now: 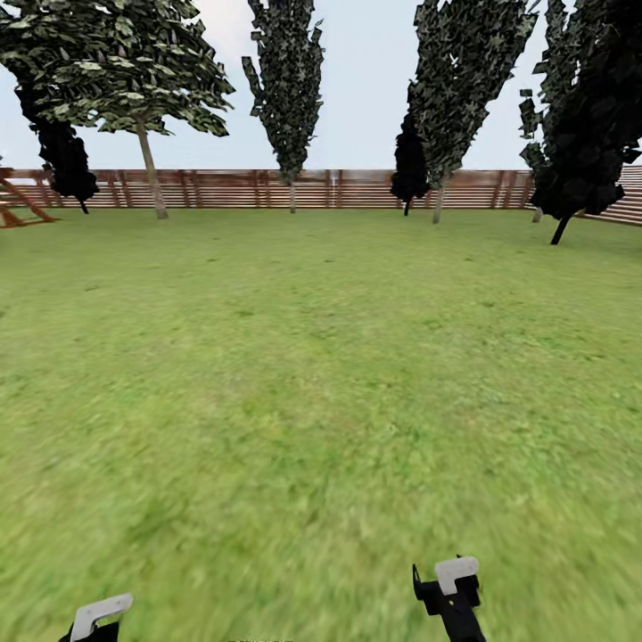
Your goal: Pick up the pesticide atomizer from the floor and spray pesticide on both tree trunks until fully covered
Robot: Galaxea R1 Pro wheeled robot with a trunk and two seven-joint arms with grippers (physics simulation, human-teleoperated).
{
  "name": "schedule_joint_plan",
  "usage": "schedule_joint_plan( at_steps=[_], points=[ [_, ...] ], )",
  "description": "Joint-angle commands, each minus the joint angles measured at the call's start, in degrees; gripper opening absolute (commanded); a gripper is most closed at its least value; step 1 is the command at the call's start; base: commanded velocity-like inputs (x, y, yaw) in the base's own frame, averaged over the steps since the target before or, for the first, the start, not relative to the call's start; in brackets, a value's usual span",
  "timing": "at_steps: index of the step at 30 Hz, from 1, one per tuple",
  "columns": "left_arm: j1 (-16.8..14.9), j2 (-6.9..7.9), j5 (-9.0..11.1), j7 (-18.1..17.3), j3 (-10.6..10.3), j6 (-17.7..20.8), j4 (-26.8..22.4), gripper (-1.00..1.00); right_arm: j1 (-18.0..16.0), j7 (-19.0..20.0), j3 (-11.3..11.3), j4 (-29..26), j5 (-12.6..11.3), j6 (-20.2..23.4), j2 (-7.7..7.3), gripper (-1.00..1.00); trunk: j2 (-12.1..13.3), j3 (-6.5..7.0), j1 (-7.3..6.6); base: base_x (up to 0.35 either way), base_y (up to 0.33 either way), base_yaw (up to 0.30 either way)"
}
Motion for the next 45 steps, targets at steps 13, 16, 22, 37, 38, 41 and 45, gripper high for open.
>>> schedule_joint_plan(
  at_steps=[13,16,22,37,38,41,45],
  points=[
    [-0.07,-0.02,-0.6,0.11,0.33,-0.26,0.12,-1.0,-0.04,-0.6,0.3,0.07,0.37,0.0,-0.01,1.0,-0.02,-0.05,-0.01,0.16,0.097,0.281],
    [-0.07,0.1,0.67,0.05,0.33,-0.3,0.11,-1.0,-0.04,-0.6,0.3,0.05,0.37,0.0,-0.01,1.0,-0.02,-0.05,-0.01,0.335,0.105,0.281],
    [-0.07,0.39,4.81,-0.22,0.24,-0.48,0.12,-1.0,-0.04,-0.6,0.3,0.07,0.37,0.0,-0.01,1.0,-0.02,-0.07,-0.01,0.337,0.109,0.281],
    [-0.07,0.42,5.03,-0.24,0.18,-0.49,0.2,-1.0,-0.04,-0.6,0.3,0.07,0.37,0.0,-0.01,1.0,-0.02,-0.75,-0.01,0.337,0.105,0.25],
    [-0.07,0.42,5.03,-0.24,0.16,-0.49,0.21,-1.0,-0.04,-0.6,0.3,0.07,0.37,0.0,-0.01,1.0,-0.02,-0.82,-0.01,0.337,0.084,0.175],
    [-0.07,0.42,5.03,-0.24,0.21,-0.49,0.19,-1.0,-0.04,-0.6,0.3,0.07,0.37,0.0,-0.01,1.0,-0.02,-1.03,-0.01,0.337,0.079,0.171],
    [-0.07,0.42,5.03,-0.24,0.22,-0.49,0.2,-1.0,-0.04,-0.6,0.3,0.07,0.37,0.0,-0.01,1.0,-0.02,-1.33,-0.01,0.337,0.078,0.166]
  ],
)
